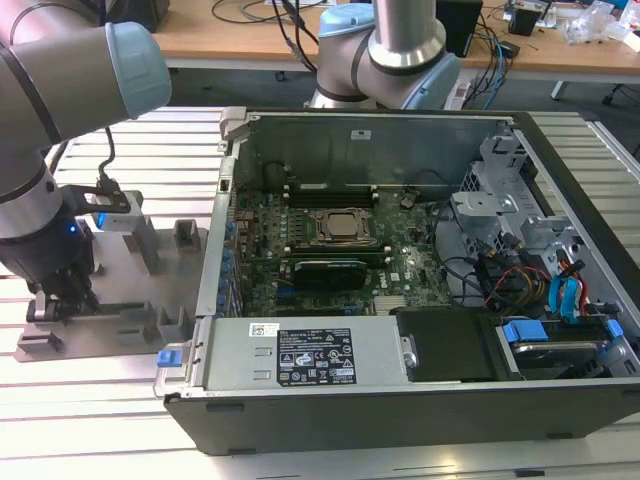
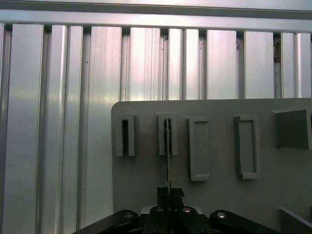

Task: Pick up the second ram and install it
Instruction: 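Pick up the second ram and move it above second insertion slot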

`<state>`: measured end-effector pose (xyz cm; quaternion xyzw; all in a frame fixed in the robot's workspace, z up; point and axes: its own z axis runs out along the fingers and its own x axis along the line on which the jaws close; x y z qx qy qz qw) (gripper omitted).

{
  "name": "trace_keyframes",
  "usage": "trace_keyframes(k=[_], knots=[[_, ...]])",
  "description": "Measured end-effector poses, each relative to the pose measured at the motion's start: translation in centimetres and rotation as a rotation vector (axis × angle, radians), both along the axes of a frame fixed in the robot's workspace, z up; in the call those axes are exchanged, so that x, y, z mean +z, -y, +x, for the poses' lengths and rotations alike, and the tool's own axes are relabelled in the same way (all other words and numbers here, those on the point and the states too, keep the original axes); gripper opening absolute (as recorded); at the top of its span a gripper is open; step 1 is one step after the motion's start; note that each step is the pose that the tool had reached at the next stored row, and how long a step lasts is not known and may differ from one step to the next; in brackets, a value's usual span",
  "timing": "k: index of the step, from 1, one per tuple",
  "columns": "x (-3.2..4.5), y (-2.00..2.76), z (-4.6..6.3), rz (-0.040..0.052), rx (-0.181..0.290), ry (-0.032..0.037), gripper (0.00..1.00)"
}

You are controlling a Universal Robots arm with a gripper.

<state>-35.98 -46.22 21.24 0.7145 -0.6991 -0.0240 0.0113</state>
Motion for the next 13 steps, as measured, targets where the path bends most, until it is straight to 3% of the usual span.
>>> trace_keyframes(k=[13], knots=[[3.85, 0.0, 0.0, 0.0, 0.0, 0.0001, 0.13]])
